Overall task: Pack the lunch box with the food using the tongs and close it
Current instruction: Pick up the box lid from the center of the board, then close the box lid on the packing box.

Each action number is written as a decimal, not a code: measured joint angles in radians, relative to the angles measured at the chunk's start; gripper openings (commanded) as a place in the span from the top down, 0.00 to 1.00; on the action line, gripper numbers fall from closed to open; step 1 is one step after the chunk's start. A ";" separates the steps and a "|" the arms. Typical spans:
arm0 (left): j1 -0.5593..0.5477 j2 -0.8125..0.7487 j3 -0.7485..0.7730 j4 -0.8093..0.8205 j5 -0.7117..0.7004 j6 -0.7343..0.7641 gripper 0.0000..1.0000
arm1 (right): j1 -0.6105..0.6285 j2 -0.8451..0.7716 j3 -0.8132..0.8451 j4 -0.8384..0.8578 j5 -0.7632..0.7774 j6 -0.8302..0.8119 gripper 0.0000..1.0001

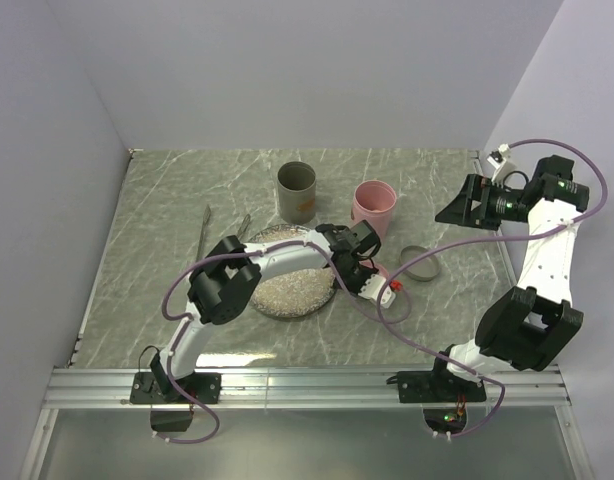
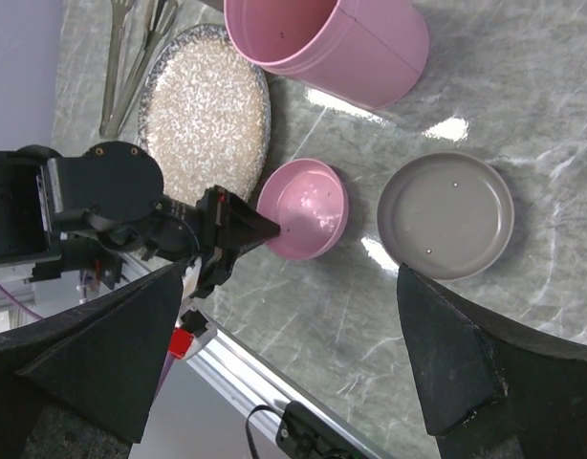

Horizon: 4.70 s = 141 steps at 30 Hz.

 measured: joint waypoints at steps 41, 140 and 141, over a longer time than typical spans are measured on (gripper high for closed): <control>-0.035 -1.253 -0.792 1.055 -0.297 -0.683 1.00 | 0.491 -0.295 -0.353 1.332 -0.389 1.282 0.04; 0.388 -0.998 -0.338 0.288 -0.531 -1.212 0.01 | 0.816 0.452 0.622 0.125 0.976 0.014 1.00; 0.388 -0.996 -0.339 0.286 -0.531 -1.212 0.01 | 0.819 0.463 0.621 0.121 0.983 0.009 1.00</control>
